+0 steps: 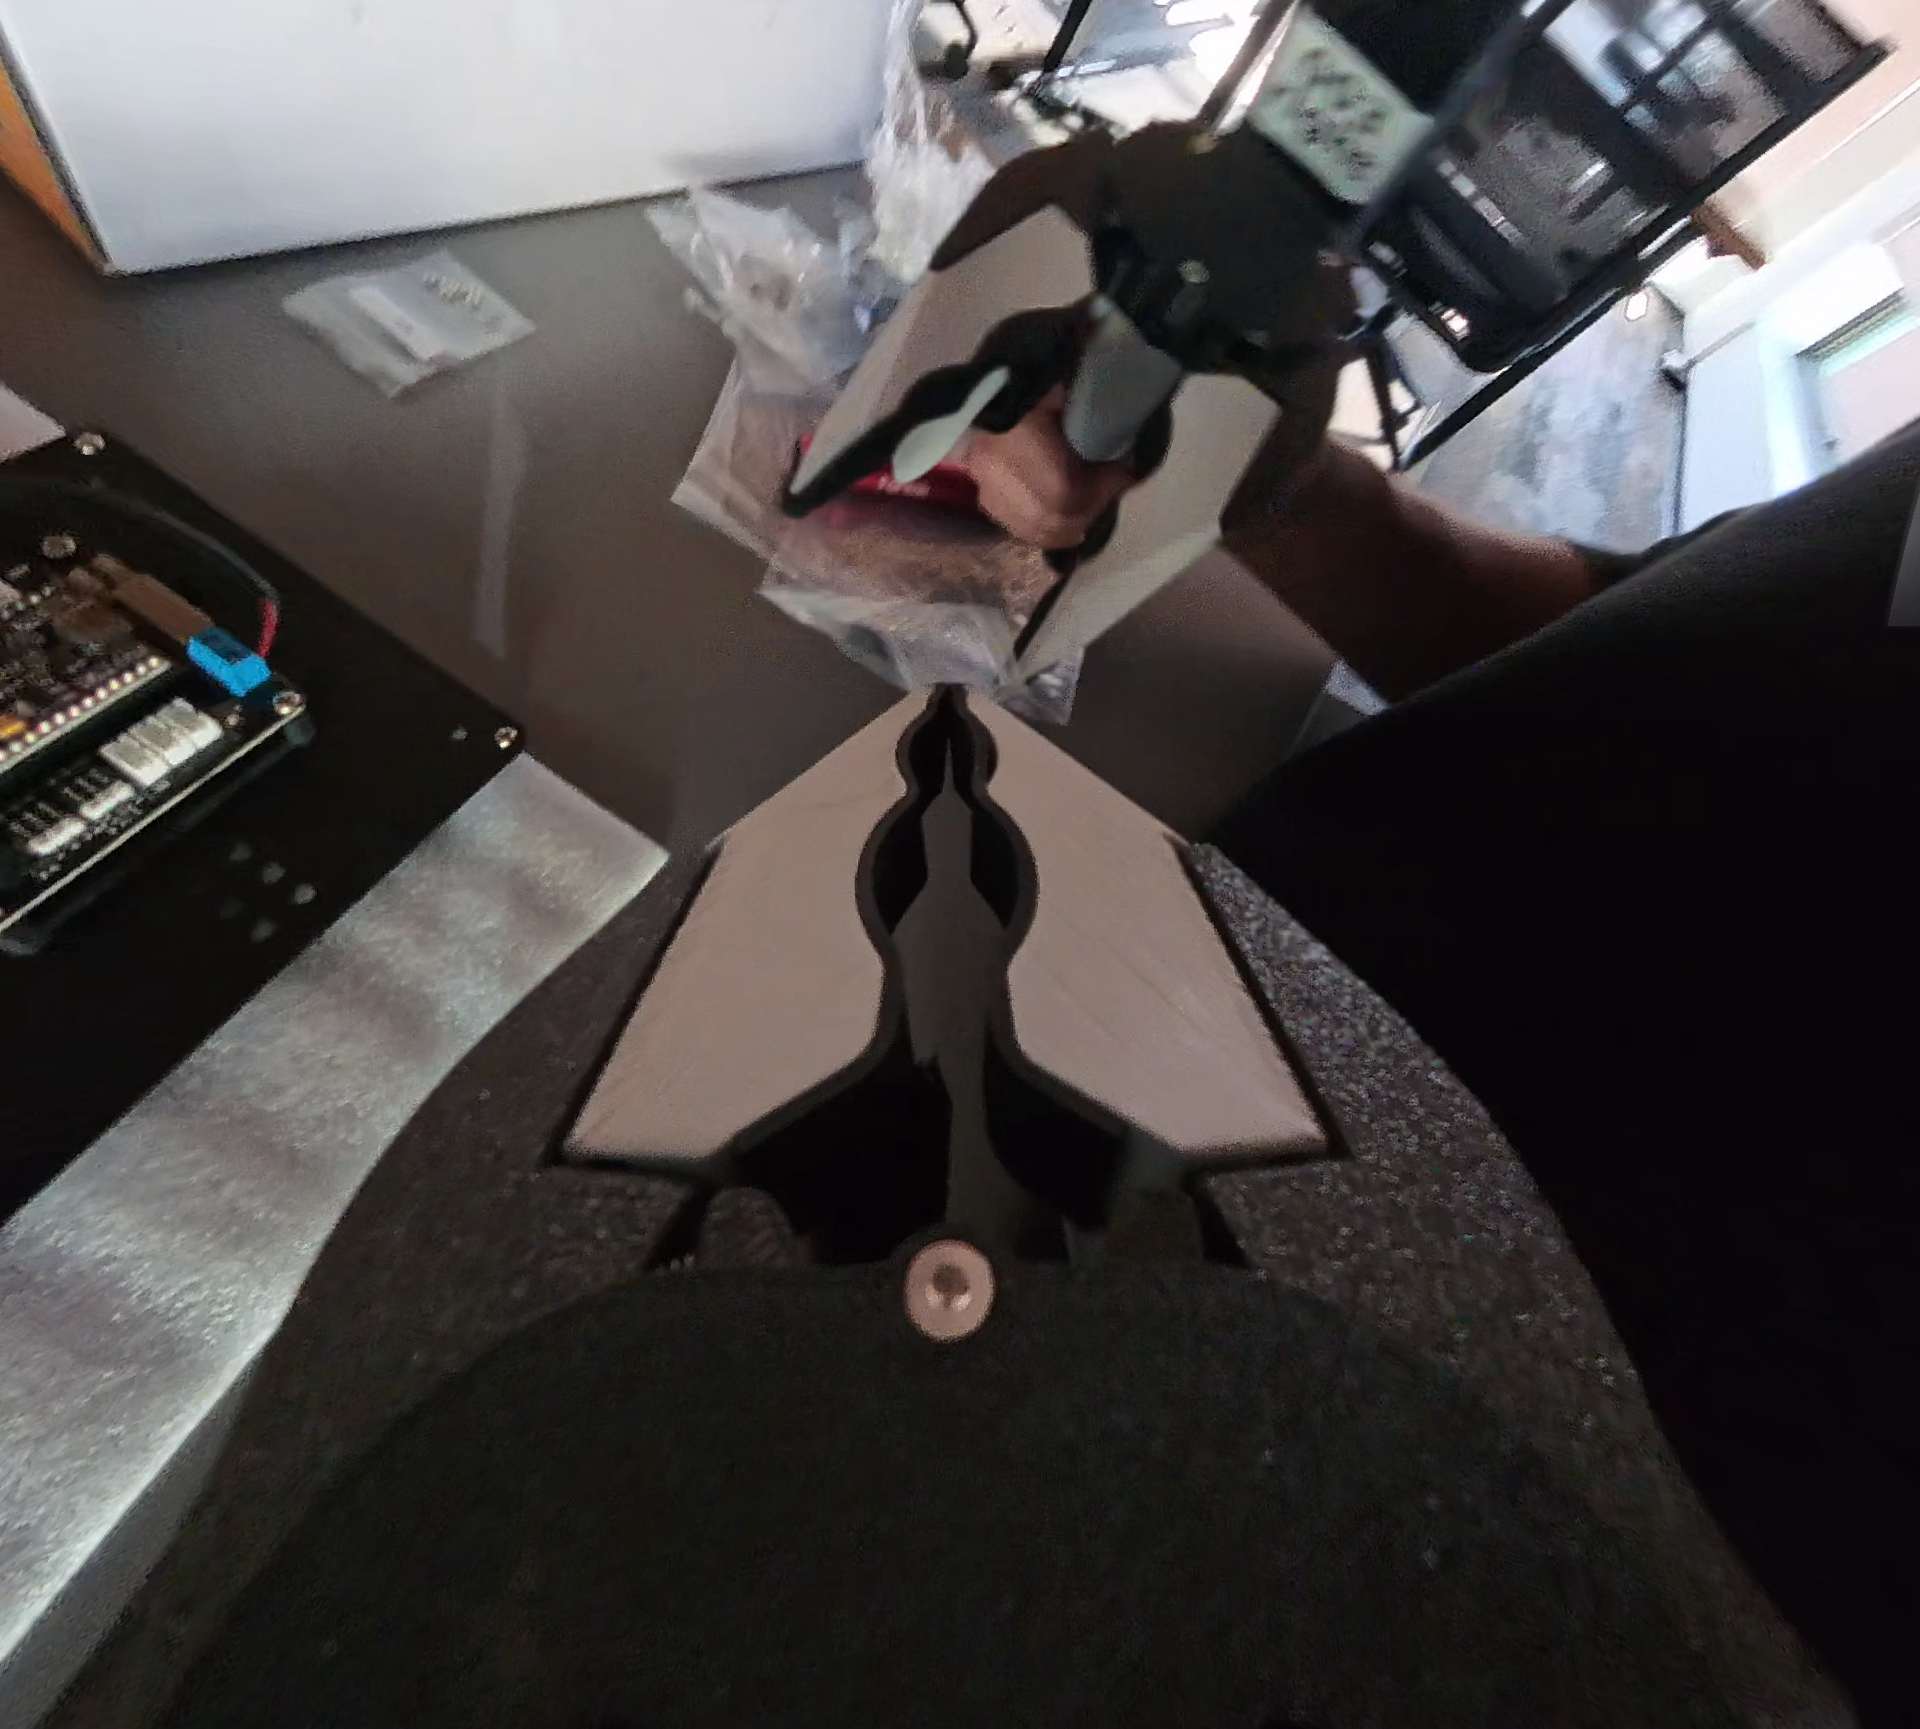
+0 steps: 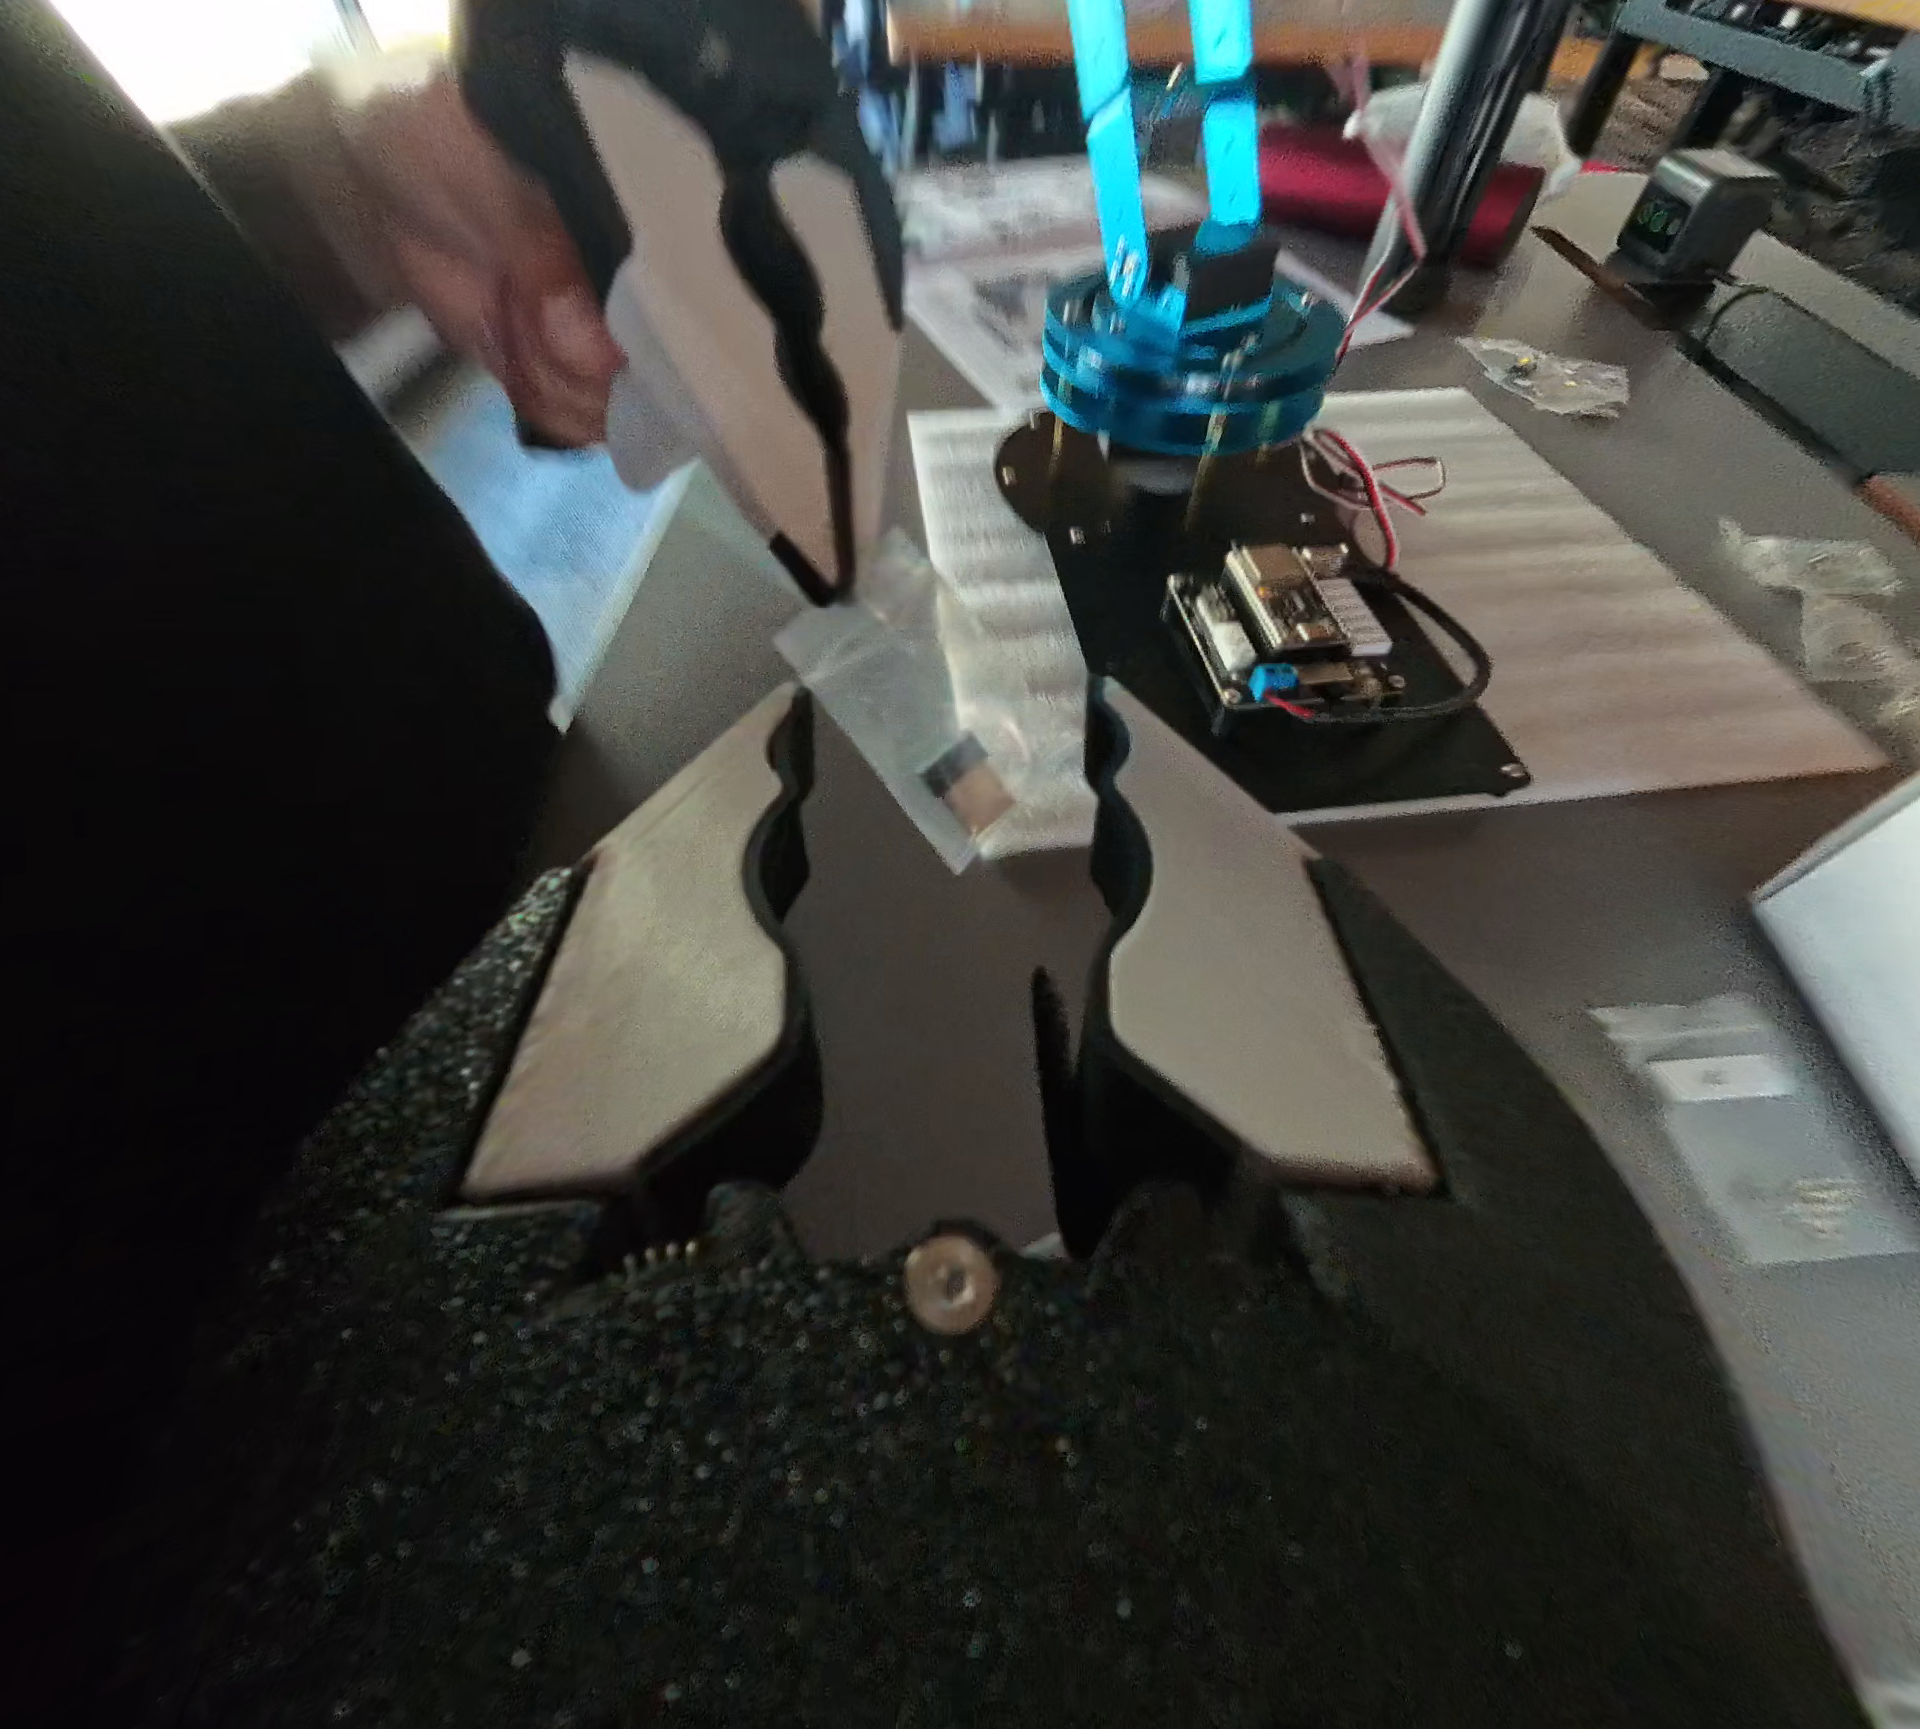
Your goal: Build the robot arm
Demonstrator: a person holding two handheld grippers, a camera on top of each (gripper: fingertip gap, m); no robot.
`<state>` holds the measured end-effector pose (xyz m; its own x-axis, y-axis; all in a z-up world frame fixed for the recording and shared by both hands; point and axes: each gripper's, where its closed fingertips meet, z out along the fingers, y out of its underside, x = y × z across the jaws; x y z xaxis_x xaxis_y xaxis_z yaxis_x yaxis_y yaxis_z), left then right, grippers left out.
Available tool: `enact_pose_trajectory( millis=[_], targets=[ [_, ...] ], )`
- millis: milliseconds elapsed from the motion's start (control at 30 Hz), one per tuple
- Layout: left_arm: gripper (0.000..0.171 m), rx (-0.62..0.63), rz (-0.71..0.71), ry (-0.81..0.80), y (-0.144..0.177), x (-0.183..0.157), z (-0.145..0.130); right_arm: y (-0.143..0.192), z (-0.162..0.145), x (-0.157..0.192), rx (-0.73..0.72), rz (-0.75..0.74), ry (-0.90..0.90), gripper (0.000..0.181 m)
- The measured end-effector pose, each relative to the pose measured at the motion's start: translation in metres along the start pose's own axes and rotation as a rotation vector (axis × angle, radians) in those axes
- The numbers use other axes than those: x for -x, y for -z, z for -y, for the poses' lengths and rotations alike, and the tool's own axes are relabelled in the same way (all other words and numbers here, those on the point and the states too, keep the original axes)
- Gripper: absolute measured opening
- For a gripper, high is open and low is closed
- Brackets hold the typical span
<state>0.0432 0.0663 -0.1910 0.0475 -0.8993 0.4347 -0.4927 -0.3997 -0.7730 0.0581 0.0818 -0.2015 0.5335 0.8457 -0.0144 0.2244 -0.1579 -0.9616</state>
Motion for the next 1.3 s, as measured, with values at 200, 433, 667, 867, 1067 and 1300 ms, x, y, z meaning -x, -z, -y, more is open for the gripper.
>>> enact_pose_trajectory(
  millis=[200, 433, 667, 867, 1067, 1300],
  targets=[
    [0.000, -0.220, -0.187, -0.072, 0.045, -0.029, 0.045, 0.022, 0.040, -0.007, -0.378, 0.439, -0.563, 0.061],
    [0.000, -0.313, -0.252, -0.058, 0.064, -0.032, 0.061, 0.012, 0.076, 0.015, -0.449, 0.716, -0.584, 0.029],
    [0.000, -0.364, -0.045, -0.026, 0.062, 0.009, 0.050, 0.003, 0.071, 0.001, -0.431, 0.571, -0.504, 0.002],
    [0.000, -0.369, 0.134, -0.012, 0.043, 0.044, 0.022, -0.015, 0.044, -0.023, -0.234, 0.374, -0.511, 0.000],
    [0.020, -0.258, 0.303, 0.106, 0.033, 0.095, -0.030, -0.031, 0.004, -0.051, 0.254, 0.137, -0.289, 0.000],
    [0.025, -0.251, 0.335, 0.026, 0.049, 0.090, -0.050, -0.061, -0.027, -0.040, 0.821, 0.154, -0.033, 0.000]
  ],
)
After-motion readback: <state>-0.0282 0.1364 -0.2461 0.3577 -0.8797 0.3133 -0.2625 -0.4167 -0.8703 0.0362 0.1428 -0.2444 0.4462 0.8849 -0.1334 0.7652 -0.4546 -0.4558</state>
